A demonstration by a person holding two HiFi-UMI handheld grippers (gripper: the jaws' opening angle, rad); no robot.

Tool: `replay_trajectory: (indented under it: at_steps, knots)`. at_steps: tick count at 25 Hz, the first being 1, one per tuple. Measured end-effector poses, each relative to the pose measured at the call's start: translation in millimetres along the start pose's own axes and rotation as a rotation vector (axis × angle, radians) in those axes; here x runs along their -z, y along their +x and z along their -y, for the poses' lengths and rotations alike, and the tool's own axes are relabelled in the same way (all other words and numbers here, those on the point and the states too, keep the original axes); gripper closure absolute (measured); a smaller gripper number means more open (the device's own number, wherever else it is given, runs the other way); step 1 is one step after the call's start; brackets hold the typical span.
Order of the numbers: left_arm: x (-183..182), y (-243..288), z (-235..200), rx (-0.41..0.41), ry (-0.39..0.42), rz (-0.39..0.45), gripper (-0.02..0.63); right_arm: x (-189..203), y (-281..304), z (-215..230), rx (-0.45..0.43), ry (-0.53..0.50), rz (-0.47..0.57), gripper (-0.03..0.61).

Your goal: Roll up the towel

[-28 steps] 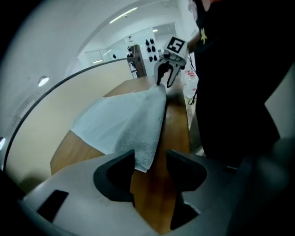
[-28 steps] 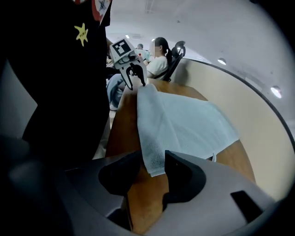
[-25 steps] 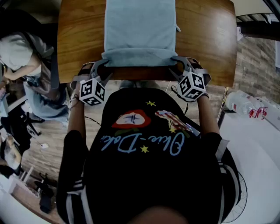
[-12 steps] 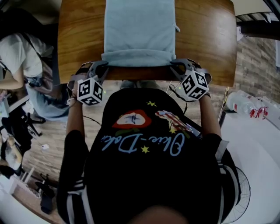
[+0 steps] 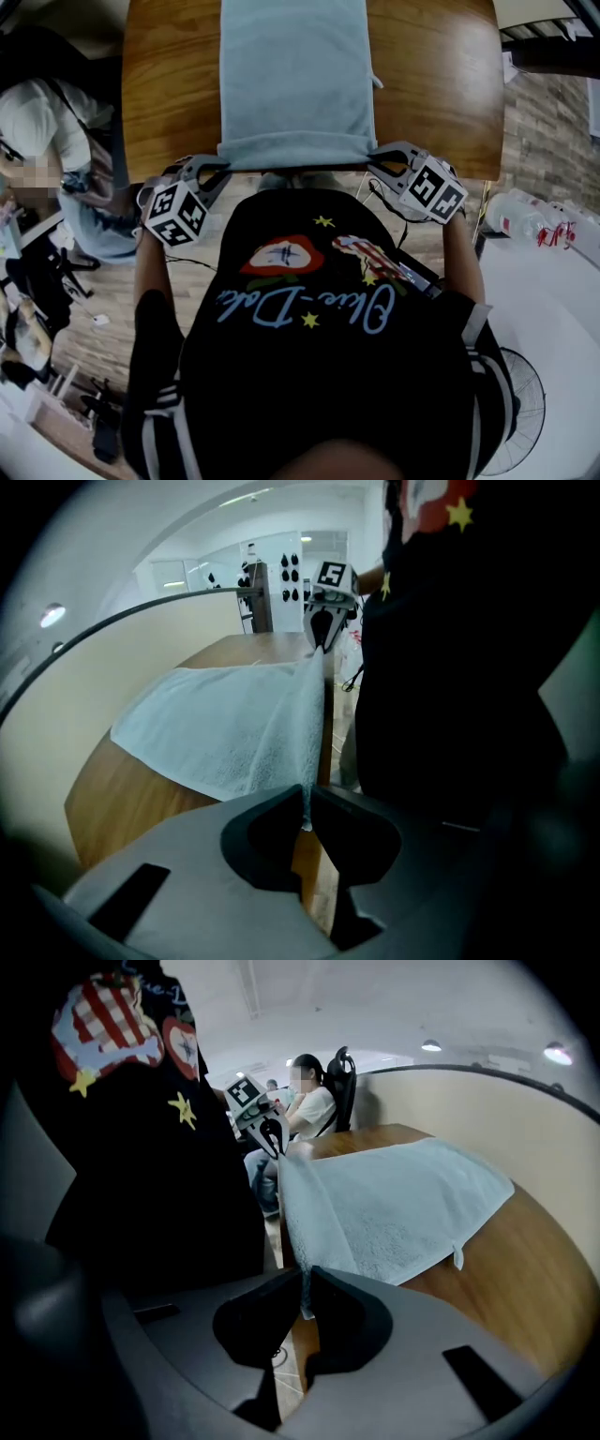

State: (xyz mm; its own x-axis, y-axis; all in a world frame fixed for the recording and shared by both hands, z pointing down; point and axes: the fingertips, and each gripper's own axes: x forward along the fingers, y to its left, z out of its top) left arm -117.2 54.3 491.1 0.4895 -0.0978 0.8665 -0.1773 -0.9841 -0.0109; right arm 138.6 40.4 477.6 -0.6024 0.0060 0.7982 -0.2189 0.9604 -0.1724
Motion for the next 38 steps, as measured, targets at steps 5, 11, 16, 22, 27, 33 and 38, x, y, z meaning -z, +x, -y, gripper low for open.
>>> replay_trajectory:
  at_steps: [5, 11, 16, 22, 27, 33, 38]
  knots:
    - [-3, -4, -12, 0.087, -0.126, 0.032, 0.586, -3, -4, 12, -0.094, 0.185, 0.078, 0.555]
    - [0, 7, -36, 0.191, -0.234, 0.010, 0.586, -10, 1, 42, -0.131, 0.299, 0.107, 0.555]
    - [1, 15, -52, 0.250, -0.270, -0.012, 0.586, -13, 6, 61, -0.116, 0.296, 0.084, 0.555]
    - [-2, 20, -82, 0.172, -0.261, 0.013, 0.583, -13, 12, 84, -0.028, 0.281, 0.057, 0.555]
    - [-8, 20, -111, -0.032, -0.280, 0.062, 0.553, -7, 17, 95, 0.064, 0.252, 0.025, 0.551]
    - [-3, 28, -123, -0.163, -0.278, 0.052, 0.494, 0, 22, 107, 0.182, 0.184, -0.029, 0.479]
    - [-6, 10, -137, -0.262, -0.336, 0.143, 0.476, -10, 5, 113, 0.265, 0.147, 0.019, 0.459]
